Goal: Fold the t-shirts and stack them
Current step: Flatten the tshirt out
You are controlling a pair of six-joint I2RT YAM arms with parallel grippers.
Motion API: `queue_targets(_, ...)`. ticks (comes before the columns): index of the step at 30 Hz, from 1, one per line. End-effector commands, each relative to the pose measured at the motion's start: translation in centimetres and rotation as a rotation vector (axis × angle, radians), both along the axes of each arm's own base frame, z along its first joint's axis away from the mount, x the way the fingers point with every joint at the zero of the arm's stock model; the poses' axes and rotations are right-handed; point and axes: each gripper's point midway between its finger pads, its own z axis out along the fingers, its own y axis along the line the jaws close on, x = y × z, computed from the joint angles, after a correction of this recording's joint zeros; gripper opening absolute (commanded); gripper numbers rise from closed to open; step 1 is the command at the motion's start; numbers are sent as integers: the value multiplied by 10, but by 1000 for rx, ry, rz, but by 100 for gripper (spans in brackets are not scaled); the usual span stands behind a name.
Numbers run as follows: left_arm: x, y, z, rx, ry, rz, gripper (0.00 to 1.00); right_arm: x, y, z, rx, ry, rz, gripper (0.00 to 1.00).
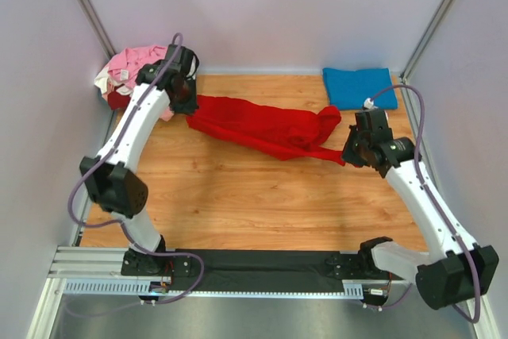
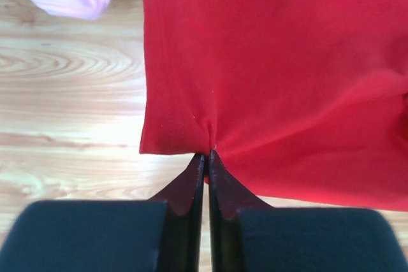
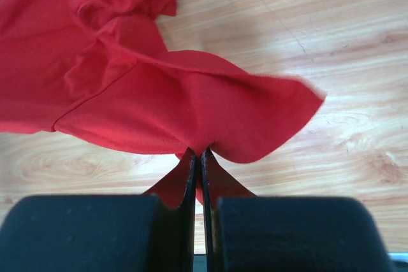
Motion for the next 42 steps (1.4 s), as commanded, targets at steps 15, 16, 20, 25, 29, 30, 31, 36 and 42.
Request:
queue_targets(15,-57,24,-79,77,183,43,88,30,-3,-37,-45,146,7,1)
queue_targets(16,-74,25,-87,64,198,48,87,29,-3,-40,-44,152,9,1)
queue_targets(20,-108,9,-117,-60,219,48,81,23,-2,-50,-36,170,21,0)
queue_targets(25,-140,-13,-165,-98,297,36,79,16,5,-63,1,186,38,0)
queue_targets(29,-147,-18,-191,-78,353,31,77,10,5,-70,3,202,47,0)
queue_targets(30,-147,-17,-194,-77,353,35,77,9,4,-70,-3,203,49,0)
queue_targets(31,-150,-16,-199,-69,365,36,76,9,3,-69,-7,199,49,0)
queue_targets(36,-148,-14,-213,-49,386,50,71,8,2,-66,-11,189,51,0)
queue_targets(42,-141,-12,-223,-28,376,60,69,9,4,-66,-3,186,60,1)
